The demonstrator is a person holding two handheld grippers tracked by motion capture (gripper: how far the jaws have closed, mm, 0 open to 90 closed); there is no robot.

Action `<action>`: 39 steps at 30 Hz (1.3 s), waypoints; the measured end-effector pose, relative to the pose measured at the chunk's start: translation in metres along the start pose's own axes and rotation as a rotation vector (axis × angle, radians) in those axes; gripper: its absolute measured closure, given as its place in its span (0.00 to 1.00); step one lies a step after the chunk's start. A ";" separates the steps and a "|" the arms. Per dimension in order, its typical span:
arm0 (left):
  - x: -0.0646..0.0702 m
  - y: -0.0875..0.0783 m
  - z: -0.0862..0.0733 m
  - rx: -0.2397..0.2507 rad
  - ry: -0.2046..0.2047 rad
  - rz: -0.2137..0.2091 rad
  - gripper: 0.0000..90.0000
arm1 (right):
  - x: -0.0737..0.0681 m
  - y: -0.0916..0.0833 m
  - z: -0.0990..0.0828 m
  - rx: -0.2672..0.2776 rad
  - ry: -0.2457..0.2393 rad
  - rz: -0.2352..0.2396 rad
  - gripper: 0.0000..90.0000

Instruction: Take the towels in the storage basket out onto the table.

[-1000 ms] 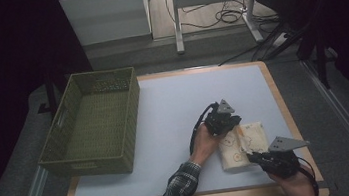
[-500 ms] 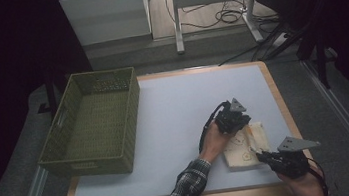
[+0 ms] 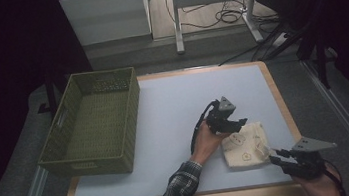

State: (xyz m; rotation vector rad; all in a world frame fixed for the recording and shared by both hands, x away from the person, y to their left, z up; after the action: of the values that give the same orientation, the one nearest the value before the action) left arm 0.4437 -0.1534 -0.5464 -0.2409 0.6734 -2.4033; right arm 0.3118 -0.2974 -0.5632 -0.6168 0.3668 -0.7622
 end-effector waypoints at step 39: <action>-0.064 -0.096 -0.136 -0.224 -0.077 0.191 0.16 | 0.031 0.045 0.051 -0.032 0.022 -0.066 0.96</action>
State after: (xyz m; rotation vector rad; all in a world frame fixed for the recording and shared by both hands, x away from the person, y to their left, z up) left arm 0.4005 0.0064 -0.6132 -0.3446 0.8892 -2.1269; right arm 0.3822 -0.2753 -0.5556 -0.6538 0.3809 -0.8277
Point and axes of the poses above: each handheld gripper's, and its own axes: y roughly forward along the jaws, z roughly out of its top, x roughly to its right, the point moved 10 cm from there along y, roughly forward along the jaws, and after that the axes turned 7 degrees about z, right-handed, at the moved point
